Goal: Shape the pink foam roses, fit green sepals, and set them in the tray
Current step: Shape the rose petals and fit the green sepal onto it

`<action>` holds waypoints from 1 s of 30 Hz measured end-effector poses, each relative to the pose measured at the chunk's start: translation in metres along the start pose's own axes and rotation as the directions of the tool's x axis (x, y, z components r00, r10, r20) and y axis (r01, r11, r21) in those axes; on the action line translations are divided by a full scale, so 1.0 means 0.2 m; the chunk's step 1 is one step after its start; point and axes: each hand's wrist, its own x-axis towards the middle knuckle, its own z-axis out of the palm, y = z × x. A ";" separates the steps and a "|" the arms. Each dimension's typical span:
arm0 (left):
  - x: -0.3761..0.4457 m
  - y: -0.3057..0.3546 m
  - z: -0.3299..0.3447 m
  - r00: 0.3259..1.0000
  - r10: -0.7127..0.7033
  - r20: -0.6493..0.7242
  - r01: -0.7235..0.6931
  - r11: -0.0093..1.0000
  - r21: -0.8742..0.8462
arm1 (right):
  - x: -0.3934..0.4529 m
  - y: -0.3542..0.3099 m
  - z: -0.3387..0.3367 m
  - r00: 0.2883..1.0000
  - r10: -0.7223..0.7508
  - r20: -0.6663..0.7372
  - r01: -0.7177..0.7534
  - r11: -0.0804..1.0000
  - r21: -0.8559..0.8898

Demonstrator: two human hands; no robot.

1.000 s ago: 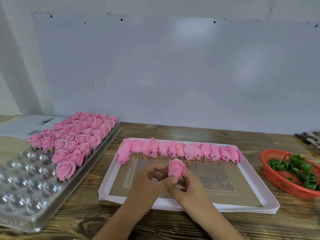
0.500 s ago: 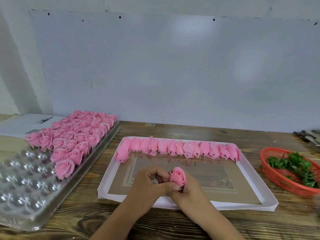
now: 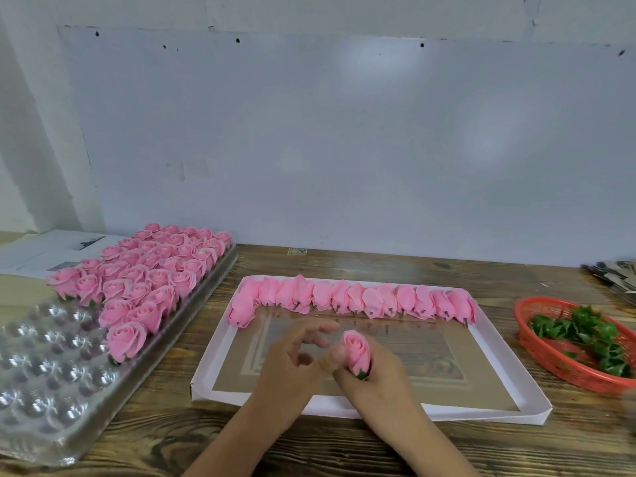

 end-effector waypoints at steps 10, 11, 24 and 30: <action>-0.02 0.02 0.00 0.978 -0.006 0.209 0.004 1.000 0.011 | -0.02 -0.04 0.03 0.958 0.012 0.286 0.018 0.994 -0.104; -0.02 0.01 -0.01 0.975 0.005 0.223 -0.010 1.000 0.020 | -0.02 -0.04 0.02 0.959 0.017 0.282 0.010 0.995 -0.094; -0.03 0.04 -0.02 0.930 -0.158 0.331 0.173 0.985 -0.015 | -0.01 -0.04 0.01 0.978 0.010 0.211 -0.002 0.999 -0.036; -0.03 0.06 -0.03 0.964 -0.103 0.247 0.132 0.986 -0.104 | -0.02 -0.05 0.03 0.956 -0.041 0.290 0.076 0.991 -0.111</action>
